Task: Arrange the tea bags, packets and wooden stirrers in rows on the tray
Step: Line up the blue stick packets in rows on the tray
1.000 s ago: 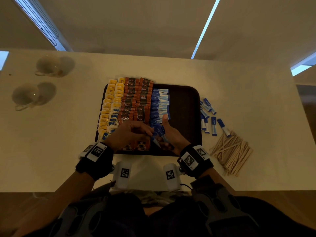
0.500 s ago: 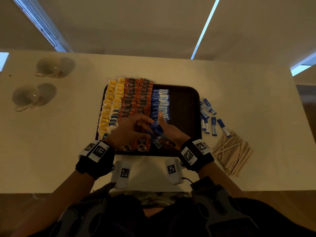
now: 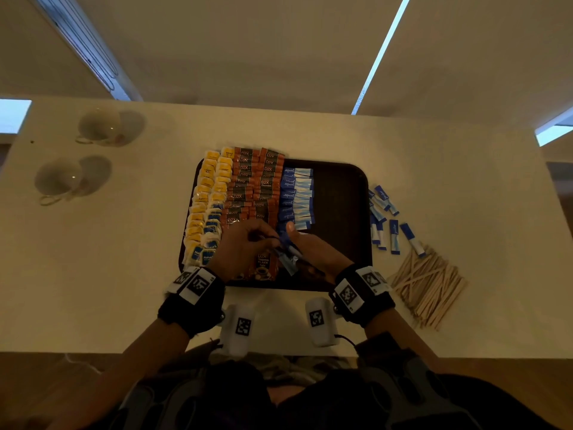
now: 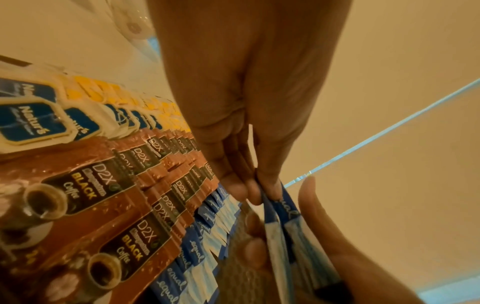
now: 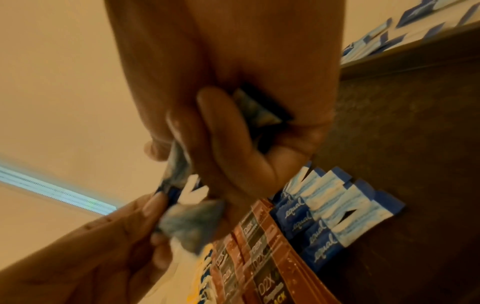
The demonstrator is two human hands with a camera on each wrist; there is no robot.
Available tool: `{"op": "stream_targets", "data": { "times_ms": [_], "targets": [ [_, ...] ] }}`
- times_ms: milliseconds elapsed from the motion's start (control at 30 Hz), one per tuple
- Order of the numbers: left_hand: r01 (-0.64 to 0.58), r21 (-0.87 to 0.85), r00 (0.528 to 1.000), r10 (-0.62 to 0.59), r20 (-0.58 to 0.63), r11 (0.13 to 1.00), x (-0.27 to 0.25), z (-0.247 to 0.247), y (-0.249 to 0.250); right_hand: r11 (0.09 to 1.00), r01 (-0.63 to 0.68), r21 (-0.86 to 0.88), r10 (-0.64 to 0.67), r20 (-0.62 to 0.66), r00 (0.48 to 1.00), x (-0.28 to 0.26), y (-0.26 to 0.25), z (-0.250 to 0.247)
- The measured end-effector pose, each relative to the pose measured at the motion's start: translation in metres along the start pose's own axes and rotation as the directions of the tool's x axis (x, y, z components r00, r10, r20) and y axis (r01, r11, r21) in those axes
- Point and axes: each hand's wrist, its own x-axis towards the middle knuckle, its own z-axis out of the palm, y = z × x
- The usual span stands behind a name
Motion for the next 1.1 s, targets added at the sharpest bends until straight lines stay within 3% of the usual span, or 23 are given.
{"op": "stream_targets", "data": {
  "times_ms": [167, 500, 633, 800, 933, 1100],
  "targets": [
    [0.14, -0.12, 0.988, -0.146, -0.044, 0.983, 0.002, -0.013, -0.005, 0.971, 0.032, 0.237, 0.005, -0.155, 0.988, -0.007, 0.011, -0.015],
    [0.194, -0.315, 0.969, -0.231, -0.084, 0.929, 0.004, 0.003, -0.005, 0.989, 0.112, 0.095, -0.08, -0.293, 0.953, -0.007, 0.023, -0.01],
    [0.195, -0.344, 0.953, -0.26, -0.155, 0.919, 0.006, 0.006, -0.011, 0.973, 0.093, 0.213, -0.031, -0.277, 0.96, -0.013, 0.025, -0.004],
    [0.209, -0.324, 0.954, -0.265, -0.141, 0.923, 0.004, 0.015, -0.012, 0.944, 0.093, 0.315, 0.025, -0.352, 0.936, -0.014, 0.034, -0.003],
    [0.237, -0.175, 0.959, -0.259, -0.112, 0.956, 0.001, 0.021, -0.014, 0.907, 0.027, 0.419, 0.147, -0.377, 0.914, -0.011, 0.047, -0.007],
    [0.248, -0.062, 0.95, -0.256, -0.178, 0.967, -0.002, 0.012, -0.024, 0.923, -0.21, 0.324, 0.318, -0.33, 0.889, -0.006, 0.074, -0.028]
  ]
}}
